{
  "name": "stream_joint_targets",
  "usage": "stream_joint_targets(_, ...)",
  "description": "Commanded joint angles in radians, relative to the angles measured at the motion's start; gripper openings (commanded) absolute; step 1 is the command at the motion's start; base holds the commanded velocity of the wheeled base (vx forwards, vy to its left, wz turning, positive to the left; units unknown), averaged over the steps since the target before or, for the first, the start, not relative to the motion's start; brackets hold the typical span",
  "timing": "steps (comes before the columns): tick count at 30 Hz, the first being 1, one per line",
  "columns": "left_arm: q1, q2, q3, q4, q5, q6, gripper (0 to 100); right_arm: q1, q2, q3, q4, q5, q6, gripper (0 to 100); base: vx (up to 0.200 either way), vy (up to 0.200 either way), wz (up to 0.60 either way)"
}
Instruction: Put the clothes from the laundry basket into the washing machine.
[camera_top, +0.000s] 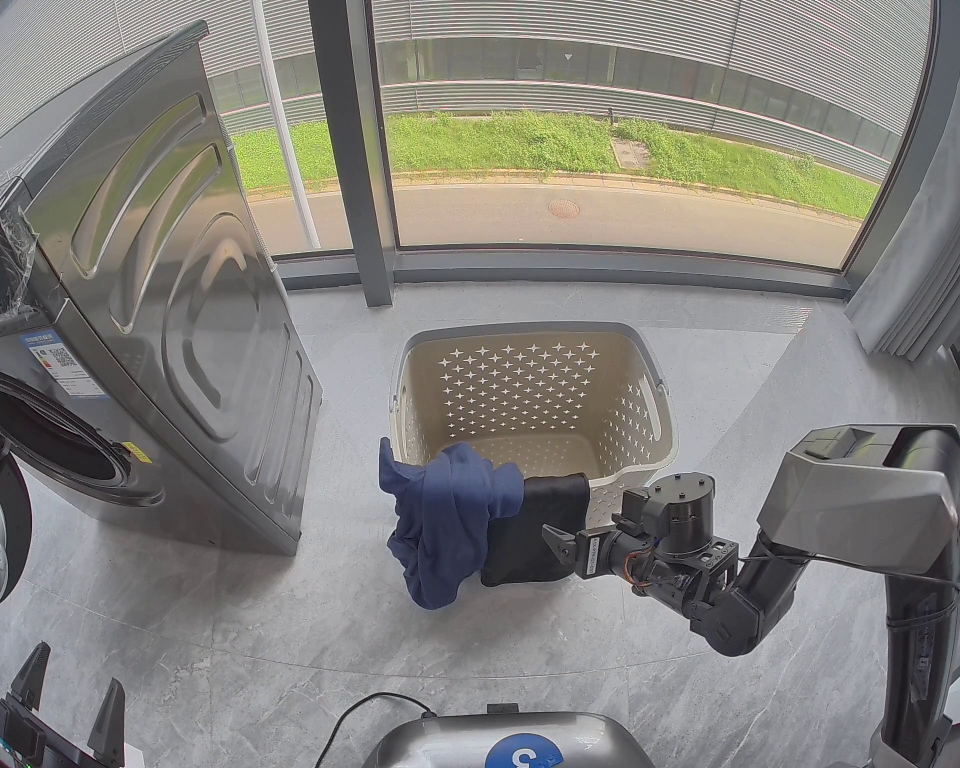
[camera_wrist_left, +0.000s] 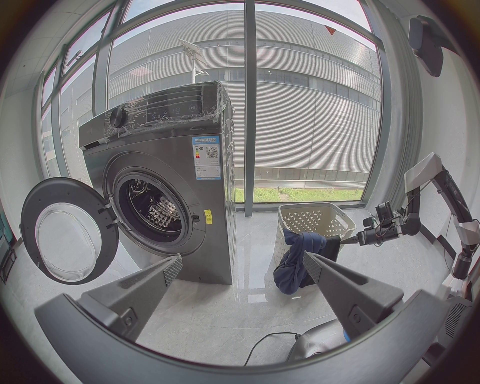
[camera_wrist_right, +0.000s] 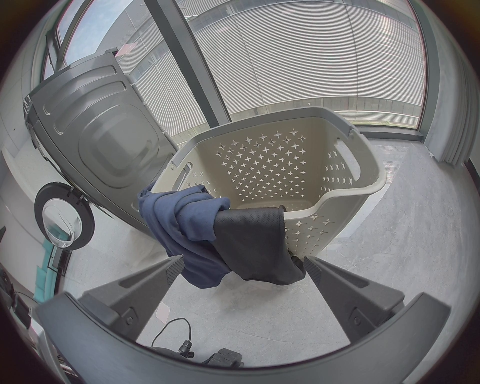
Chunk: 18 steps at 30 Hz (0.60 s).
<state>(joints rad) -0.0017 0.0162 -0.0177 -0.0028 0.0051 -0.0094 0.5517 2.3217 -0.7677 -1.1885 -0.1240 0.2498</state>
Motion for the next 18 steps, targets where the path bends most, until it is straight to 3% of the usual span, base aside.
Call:
stream_joint_targets(1,0.000,-0.016,0.018,0.000,0.001,0.000,100,-0.003,0.082,-0.051,-0.005,0.000,0.002,100,0.000,0.000,0.00)
stream_joint_targets(18,0.000,-0.016,0.018,0.000,0.001,-0.001,100,-0.012,0.255,-0.256,-0.011,-0.002,-0.003,100,0.000,0.000,0.00)
